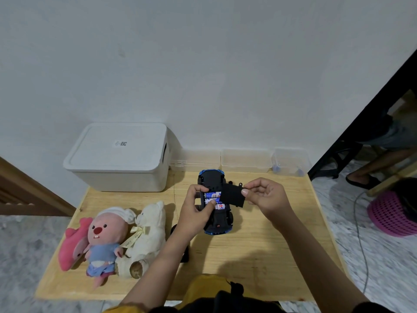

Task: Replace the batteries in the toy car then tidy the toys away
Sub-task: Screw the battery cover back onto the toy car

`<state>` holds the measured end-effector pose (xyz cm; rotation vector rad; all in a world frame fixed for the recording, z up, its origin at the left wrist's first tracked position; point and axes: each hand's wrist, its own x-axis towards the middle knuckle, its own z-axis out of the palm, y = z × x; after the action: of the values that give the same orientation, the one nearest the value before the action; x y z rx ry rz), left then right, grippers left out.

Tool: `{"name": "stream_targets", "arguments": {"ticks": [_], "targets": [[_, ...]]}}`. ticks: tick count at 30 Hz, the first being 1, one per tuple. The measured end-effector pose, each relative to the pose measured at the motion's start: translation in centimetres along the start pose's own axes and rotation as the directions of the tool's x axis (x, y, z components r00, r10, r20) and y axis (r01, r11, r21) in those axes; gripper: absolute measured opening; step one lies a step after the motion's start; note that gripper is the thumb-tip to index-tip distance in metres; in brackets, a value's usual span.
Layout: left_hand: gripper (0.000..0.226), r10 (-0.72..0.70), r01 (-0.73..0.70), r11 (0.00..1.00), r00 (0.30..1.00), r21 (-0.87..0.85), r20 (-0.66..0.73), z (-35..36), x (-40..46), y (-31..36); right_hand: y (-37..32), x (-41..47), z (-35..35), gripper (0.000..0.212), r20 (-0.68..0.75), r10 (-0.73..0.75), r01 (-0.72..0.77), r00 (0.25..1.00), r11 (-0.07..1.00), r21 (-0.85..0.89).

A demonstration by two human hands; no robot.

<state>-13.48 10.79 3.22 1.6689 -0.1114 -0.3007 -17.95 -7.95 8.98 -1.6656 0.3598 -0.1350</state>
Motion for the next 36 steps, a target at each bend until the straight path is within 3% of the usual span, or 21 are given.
{"name": "stream_targets", "arguments": {"ticks": [5, 12, 36], "targets": [[0.034, 0.01, -0.003, 0.998, 0.995, -0.07, 0.101, -0.5, 0.2, 0.2, -0.1, -0.1, 0.5, 0.009, 0.021, 0.014, -0.014, 1.0, 1.0, 0.008], [0.06, 0.008, 0.013, 0.997, 0.961, -0.071, 0.277, -1.0, 0.1, 0.0, -0.3, 0.3, 0.7, 0.011, 0.051, 0.036, -0.035, 0.998, 0.999, -0.023], [0.073, 0.034, -0.005, 0.995, 0.96, -0.102, 0.279, -0.9, 0.9, 0.7, -0.4, 1.2, 1.4, 0.013, 0.042, 0.023, -0.021, 0.999, 0.998, -0.054]]}}
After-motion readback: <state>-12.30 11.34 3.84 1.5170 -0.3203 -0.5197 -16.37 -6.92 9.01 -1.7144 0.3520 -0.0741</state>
